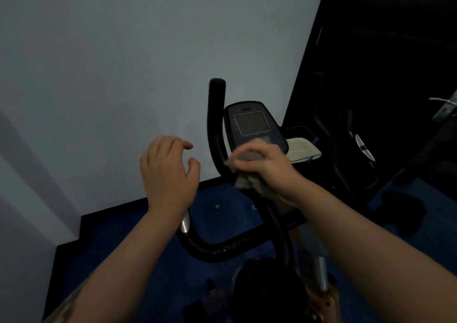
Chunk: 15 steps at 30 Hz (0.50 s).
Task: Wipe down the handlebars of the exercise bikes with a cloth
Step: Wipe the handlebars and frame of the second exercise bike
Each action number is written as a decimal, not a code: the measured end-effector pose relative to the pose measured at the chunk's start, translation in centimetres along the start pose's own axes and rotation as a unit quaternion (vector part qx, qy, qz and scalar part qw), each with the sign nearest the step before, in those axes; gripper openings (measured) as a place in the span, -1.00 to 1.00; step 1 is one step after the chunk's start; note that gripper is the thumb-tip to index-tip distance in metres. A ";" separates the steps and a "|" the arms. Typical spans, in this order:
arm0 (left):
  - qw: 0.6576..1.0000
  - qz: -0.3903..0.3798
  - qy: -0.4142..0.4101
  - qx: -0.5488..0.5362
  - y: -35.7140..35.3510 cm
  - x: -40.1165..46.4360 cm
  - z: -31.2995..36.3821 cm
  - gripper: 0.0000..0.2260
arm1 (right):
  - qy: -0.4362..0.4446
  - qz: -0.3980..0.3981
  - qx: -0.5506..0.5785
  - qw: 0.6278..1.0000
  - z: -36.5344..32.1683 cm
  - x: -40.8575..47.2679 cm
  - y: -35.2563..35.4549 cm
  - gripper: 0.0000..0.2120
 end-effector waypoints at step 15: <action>0.919 -0.275 0.010 -0.281 -1.2 -9.4 8.6 -0.72 | -0.105 -0.023 0.001 0.994 2.8 -10.6 4.0 -0.89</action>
Point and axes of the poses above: each hand's wrist, its own x-axis towards the middle knuckle, its own y-axis out of the back of the hand, z = x × y, the point moved 2 cm from there along x, towards the middle knuckle, and after that the axes turned 3 degrees about -x, right-handed, at the moved point
